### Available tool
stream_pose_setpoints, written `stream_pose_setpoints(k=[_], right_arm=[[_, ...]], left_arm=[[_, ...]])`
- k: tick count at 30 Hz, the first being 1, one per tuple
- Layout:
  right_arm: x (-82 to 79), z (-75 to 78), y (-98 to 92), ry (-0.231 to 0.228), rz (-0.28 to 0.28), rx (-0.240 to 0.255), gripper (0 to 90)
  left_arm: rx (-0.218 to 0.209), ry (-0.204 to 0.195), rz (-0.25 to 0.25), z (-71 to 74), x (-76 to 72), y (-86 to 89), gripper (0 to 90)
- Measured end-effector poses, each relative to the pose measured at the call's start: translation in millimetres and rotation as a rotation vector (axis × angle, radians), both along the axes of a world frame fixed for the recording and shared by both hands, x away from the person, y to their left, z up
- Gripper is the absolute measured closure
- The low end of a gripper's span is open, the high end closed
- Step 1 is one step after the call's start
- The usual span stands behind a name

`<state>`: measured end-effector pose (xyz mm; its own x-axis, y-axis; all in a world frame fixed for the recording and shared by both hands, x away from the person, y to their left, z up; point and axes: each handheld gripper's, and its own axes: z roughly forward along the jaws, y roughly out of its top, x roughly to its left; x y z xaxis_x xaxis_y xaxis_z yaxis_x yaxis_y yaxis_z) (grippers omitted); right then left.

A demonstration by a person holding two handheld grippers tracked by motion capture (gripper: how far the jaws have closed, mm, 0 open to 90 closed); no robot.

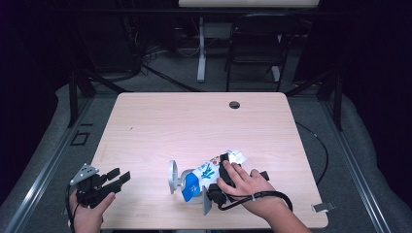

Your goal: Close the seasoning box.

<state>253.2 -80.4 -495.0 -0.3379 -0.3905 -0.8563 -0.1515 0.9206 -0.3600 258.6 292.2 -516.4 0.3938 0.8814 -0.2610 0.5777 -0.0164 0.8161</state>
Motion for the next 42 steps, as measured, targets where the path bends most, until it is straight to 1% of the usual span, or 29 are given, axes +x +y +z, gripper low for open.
stream_pose_setpoints(k=[3, 7, 8, 9, 10, 13, 14, 15, 25, 42], right_arm=[[0.4, -0.2, -0.4, 0.005, 0.007, 0.008, 46.5], [0.2, 0.2, -0.3, 0.003, 0.009, 0.004, 46.6], [-0.9, 1.5, 0.7, -0.004, 0.000, -0.014, 46.6], [-0.5, 0.9, 0.1, -0.001, 0.003, -0.007, 46.6], [-1.0, 1.6, 0.5, -0.002, -0.002, -0.013, 46.6], [0.3, 0.3, -0.8, 0.008, 0.010, 0.009, 46.7], [0.2, 0.4, -0.7, 0.008, 0.009, 0.008, 46.7], [-0.4, 1.0, -0.3, 0.002, 0.004, -0.003, 46.7], [-0.9, 1.7, 0.1, 0.000, 0.005, -0.012, 47.1], [-0.6, 1.9, 0.1, 0.003, 0.011, -0.010, 47.5]], left_arm=[[0.000, -0.001, 0.002, -0.4, 0.1, -0.2, 49.6], [-0.001, -0.001, 0.003, -0.6, 0.2, -0.1, 49.6], [0.000, 0.000, 0.003, -0.7, 0.3, 0.0, 49.6], [0.000, 0.000, 0.003, -0.7, 0.3, 0.0, 49.6], [-0.001, 0.000, 0.003, -0.7, 0.3, 0.0, 49.6], [-0.001, 0.001, 0.003, -0.8, 0.4, 0.2, 49.6], [0.000, 0.001, 0.003, -0.8, 0.4, 0.4, 49.6], [-0.001, 0.001, 0.002, -0.8, 0.4, 0.4, 49.6], [-0.001, 0.004, 0.001, -0.5, 0.2, 0.5, 49.6], [-0.001, 0.002, 0.004, -1.2, 0.5, 0.8, 49.6]])
